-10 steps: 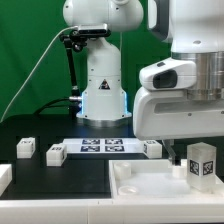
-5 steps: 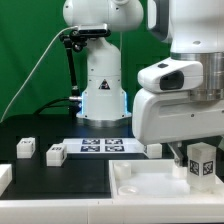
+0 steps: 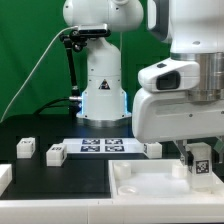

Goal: Assemble one leg

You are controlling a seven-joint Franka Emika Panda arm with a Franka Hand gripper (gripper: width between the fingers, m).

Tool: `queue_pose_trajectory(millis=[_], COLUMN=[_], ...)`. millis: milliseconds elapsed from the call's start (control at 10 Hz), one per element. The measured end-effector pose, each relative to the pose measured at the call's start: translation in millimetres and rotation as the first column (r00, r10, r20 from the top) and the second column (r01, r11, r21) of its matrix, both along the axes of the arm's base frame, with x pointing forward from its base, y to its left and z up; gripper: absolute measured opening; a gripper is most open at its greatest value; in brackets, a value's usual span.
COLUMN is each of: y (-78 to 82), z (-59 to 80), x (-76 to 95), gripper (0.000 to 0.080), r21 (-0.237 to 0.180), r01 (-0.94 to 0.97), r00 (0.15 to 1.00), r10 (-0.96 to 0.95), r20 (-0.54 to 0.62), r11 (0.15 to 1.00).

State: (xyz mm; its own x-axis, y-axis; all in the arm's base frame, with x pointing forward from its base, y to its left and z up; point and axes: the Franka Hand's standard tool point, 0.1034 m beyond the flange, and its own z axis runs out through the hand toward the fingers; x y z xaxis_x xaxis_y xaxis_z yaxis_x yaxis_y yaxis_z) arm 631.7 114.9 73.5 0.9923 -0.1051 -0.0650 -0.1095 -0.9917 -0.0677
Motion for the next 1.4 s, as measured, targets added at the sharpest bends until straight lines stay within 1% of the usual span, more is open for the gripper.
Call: queue_pose_trajectory(millis=[100, 200, 400, 600, 700, 800, 900, 1000, 1100, 1200, 1300, 1400], y=[-0.6, -1.7, -5.1, -6.7, -7.8, -8.6, -9.1, -9.0, -8.8, -8.4, -6.0, -3.8], z=[-0.5, -1.0, -2.4, -2.7, -2.6, -2.6, -2.7, -2.7, -3.2, -3.2, -2.1, -2.2], x=[0.7, 1.1, 4.2, 4.5, 4.0, 3.7, 2.6, 2.5, 2.4, 2.4, 3.3, 2.8], gripper=[0.0288, 0.0288, 0.0289, 0.0290, 0.0290, 0.0290, 0.0290, 0.0290, 0.0359, 0.0544, 0.0616, 0.0616], r21=[-0.002, -0.008, -0.019, -0.041, -0.054, -0.061, -0.076, -0.077, -0.077, -0.076, -0.064, -0.063], r01=[0.098, 0.235, 0.447, 0.648, 0.737, 0.780, 0.857, 0.863, 0.862, 0.862, 0.824, 0.814], r00=[0.995, 0.972, 0.894, 0.760, 0.674, 0.622, 0.509, 0.499, 0.500, 0.500, 0.562, 0.576], r10=[-0.098, -0.235, -0.447, -0.649, -0.738, -0.782, -0.860, -0.866, -0.865, -0.865, -0.826, -0.817], r20=[-0.007, -0.018, -0.020, -0.023, -0.025, -0.027, -0.036, -0.037, -0.037, -0.037, -0.036, -0.036], r11=[0.995, 0.972, 0.894, 0.760, 0.674, 0.623, 0.510, 0.500, 0.501, 0.502, 0.563, 0.577])
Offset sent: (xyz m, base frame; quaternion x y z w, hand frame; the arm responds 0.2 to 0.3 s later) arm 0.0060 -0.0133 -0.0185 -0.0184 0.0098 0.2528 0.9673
